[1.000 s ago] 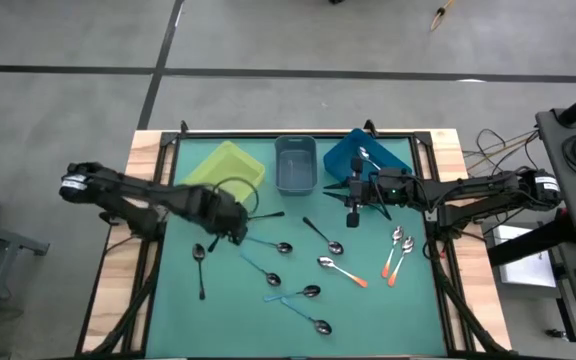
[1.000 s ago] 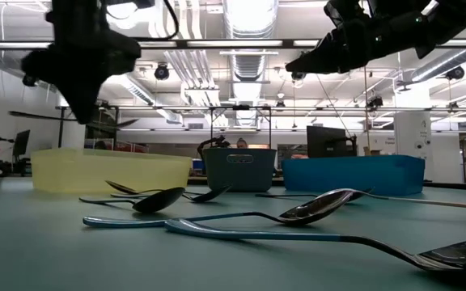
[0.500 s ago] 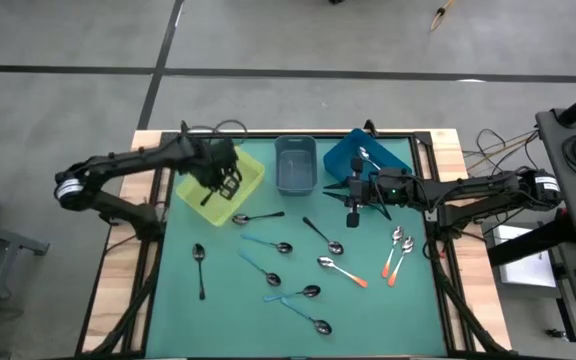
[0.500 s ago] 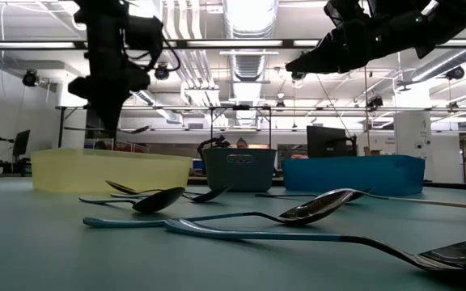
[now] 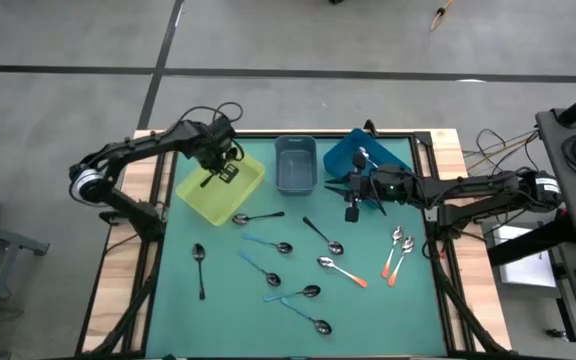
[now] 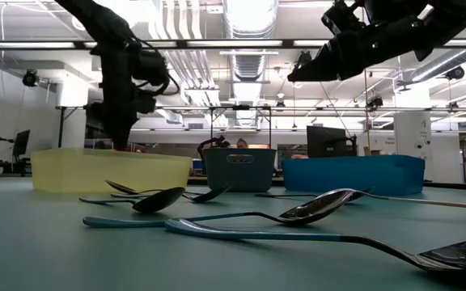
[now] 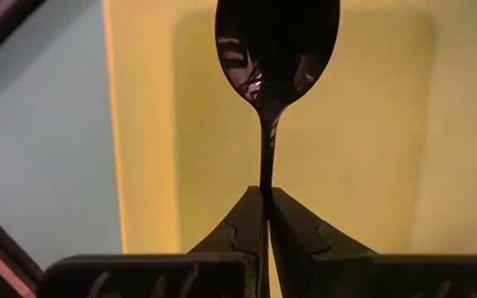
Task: Sort silverware by color (type)
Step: Put the black spoon into the yellow bin
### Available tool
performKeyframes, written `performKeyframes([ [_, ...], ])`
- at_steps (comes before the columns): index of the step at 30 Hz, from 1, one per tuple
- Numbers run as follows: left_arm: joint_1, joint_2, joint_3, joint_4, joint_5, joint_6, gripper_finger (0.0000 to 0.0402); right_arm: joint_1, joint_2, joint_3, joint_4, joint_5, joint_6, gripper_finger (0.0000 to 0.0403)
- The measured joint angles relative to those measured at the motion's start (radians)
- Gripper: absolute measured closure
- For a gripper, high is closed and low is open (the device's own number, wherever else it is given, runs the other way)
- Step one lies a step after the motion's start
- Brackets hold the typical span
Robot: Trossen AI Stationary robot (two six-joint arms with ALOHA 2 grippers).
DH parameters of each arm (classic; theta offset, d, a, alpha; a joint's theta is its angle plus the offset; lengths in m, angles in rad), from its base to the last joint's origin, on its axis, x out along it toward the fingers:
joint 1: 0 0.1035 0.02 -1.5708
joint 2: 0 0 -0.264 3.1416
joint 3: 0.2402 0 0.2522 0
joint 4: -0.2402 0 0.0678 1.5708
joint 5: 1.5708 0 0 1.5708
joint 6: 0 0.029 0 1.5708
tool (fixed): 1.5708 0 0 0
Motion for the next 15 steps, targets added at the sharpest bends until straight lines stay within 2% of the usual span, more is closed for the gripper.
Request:
performKeyframes([
  [15, 0.001, 0.140, -0.019, 0.040, -0.014, 0.044, 0.0401, -0.003, 0.000, -0.002, -0.011, -0.001, 0.003, 0.0355],
])
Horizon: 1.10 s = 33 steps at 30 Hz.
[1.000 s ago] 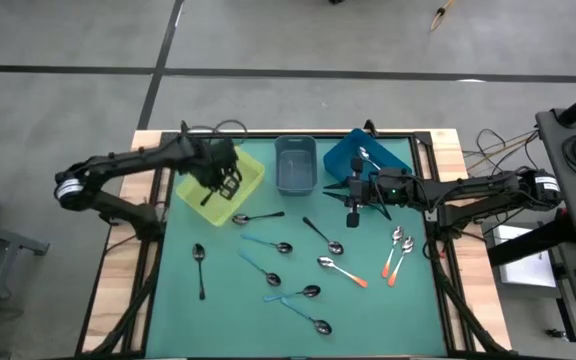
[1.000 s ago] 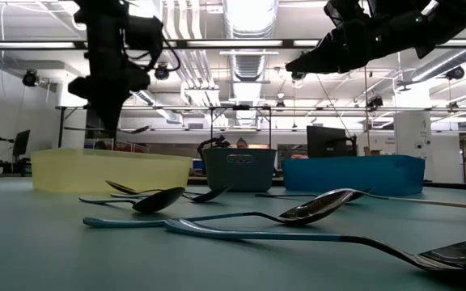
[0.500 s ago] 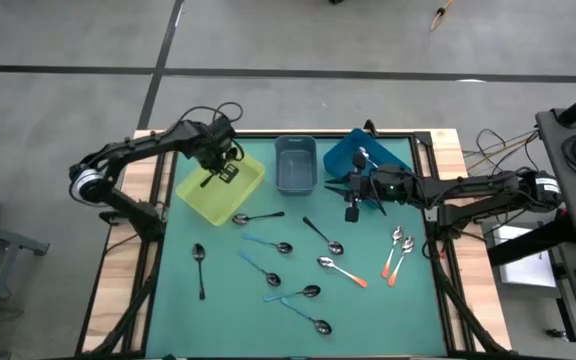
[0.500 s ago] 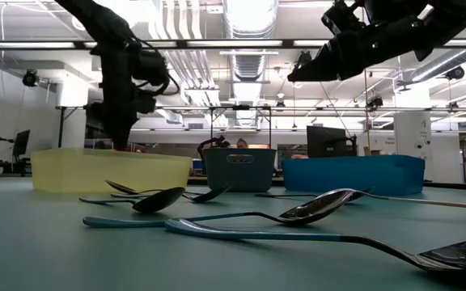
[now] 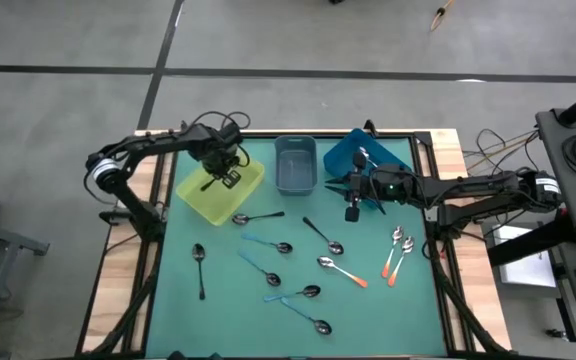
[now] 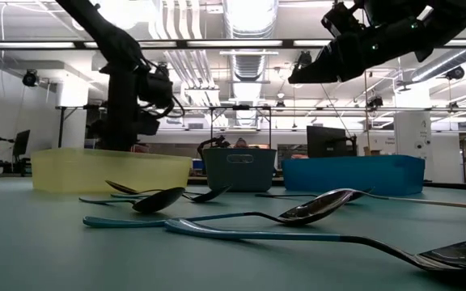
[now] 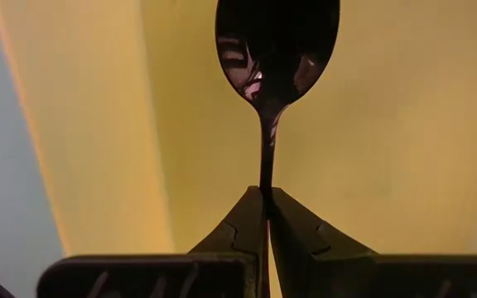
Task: Sort silverware by color (type)
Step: Put the black spoon into the yellow bin
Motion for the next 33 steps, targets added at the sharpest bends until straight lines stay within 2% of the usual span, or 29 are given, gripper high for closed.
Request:
performKeyframes([
  [10, 0.008, 0.000, -0.022, 0.002, -0.046, -0.040, 0.0401, 0.000, 0.000, 0.000, -0.003, 0.000, -0.001, 0.0355],
  [33, 0.008, 0.000, -0.093, 0.041, -0.060, -0.082, 0.0401, -0.002, 0.000, 0.000, -0.004, 0.000, -0.002, 0.0355],
])
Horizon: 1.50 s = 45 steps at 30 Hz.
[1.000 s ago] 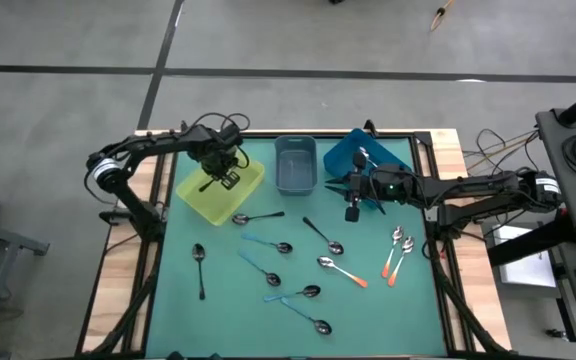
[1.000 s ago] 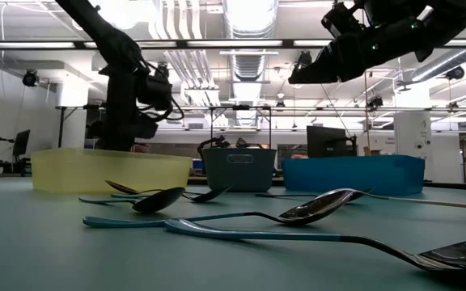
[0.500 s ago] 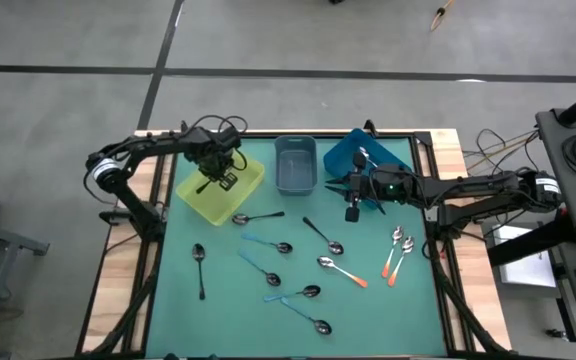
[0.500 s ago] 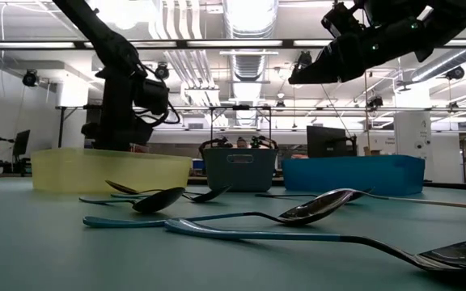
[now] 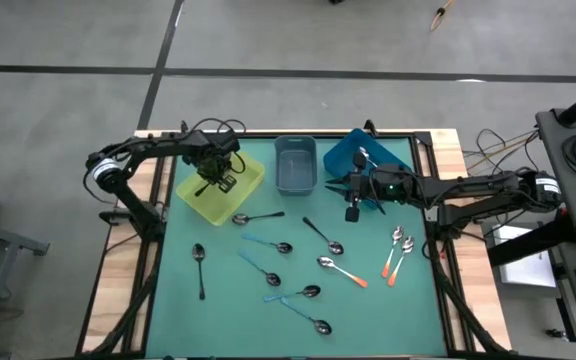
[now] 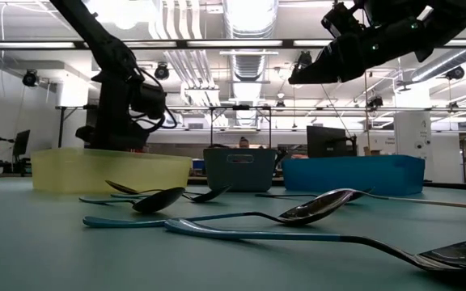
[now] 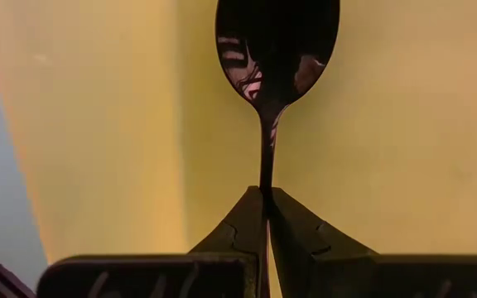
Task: Sort silverware by color (type)
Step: Put the black spoon into the yellow bin
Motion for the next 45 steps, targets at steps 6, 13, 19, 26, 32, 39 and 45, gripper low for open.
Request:
performKeyframes([
  [6, 0.000, 0.000, 0.000, 0.023, -0.012, -0.009, 0.0401, 0.000, 0.000, 0.000, 0.000, 0.000, 0.000, 0.0355],
  [13, 0.000, -0.001, 0.000, 0.041, -0.034, -0.011, 0.0401, 0.000, 0.000, 0.000, 0.000, 0.000, 0.000, 0.0355],
  [19, 0.000, -0.001, 0.000, 0.051, -0.065, -0.003, 0.0401, 0.000, 0.000, 0.000, 0.000, 0.000, 0.000, 0.0355],
  [26, 0.000, 0.010, 0.000, 0.053, -0.065, 0.004, 0.0401, 0.000, 0.000, 0.000, 0.000, 0.000, 0.000, 0.0355],
  [32, 0.000, 0.045, 0.000, 0.057, -0.065, 0.004, 0.0401, 0.000, 0.000, 0.000, 0.000, 0.000, 0.000, 0.0355],
  [39, 0.000, 0.061, 0.001, 0.060, -0.071, 0.013, 0.0401, 0.000, 0.000, 0.000, -0.001, 0.000, 0.000, 0.0355],
  [45, 0.000, 0.062, 0.001, 0.062, -0.072, 0.012, 0.0389, 0.000, 0.000, 0.000, -0.001, 0.000, -0.001, 0.0355],
])
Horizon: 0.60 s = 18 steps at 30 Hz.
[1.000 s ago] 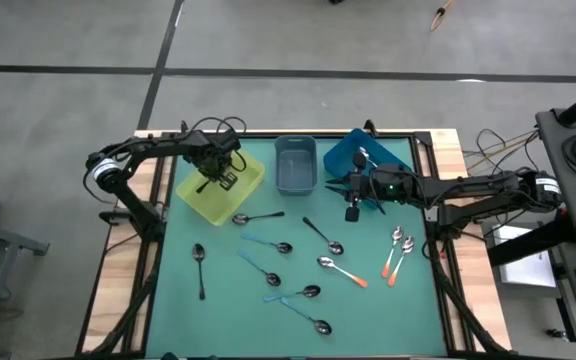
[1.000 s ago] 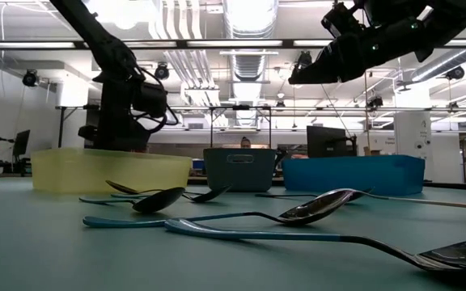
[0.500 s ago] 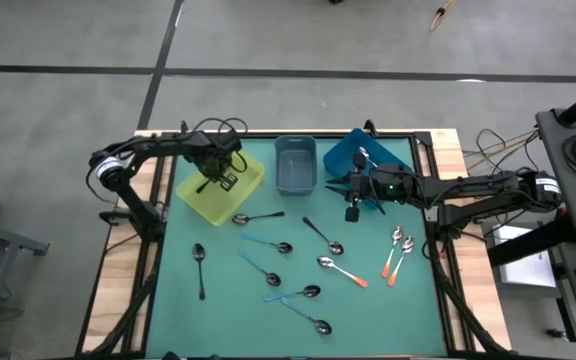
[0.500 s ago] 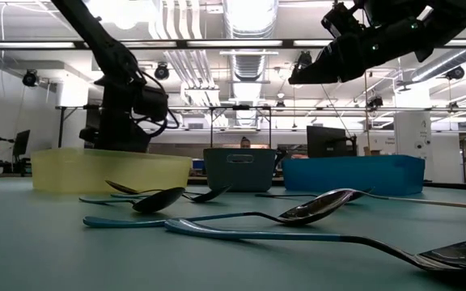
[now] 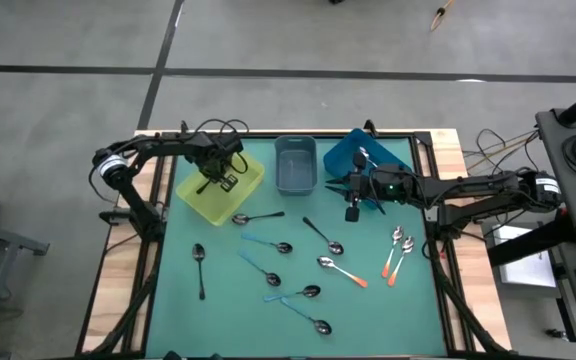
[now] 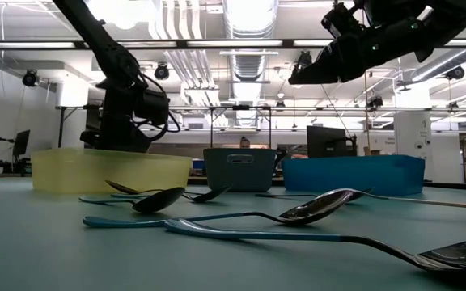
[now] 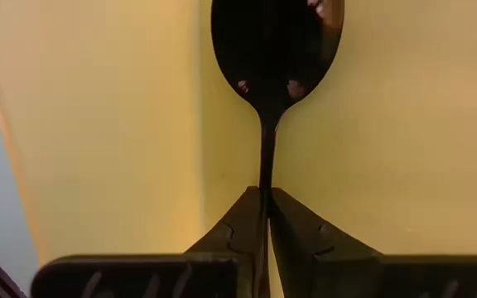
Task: Sort silverware by color (type)
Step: Put the black spoon into the yellow bin
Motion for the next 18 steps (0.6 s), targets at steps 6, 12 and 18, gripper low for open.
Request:
performKeyframes([
  [6, -0.001, 0.000, 0.000, -0.001, -0.016, -0.010, 0.0366, 0.000, 0.000, 0.000, 0.000, 0.000, 0.000, 0.0355],
  [12, -0.002, -0.019, -0.002, -0.020, -0.019, -0.013, 0.0345, 0.000, 0.000, 0.000, 0.000, 0.000, 0.000, 0.0355],
  [18, -0.013, -0.110, -0.001, -0.074, -0.019, -0.025, 0.0341, 0.000, 0.000, 0.000, 0.000, 0.001, 0.002, 0.0355],
])
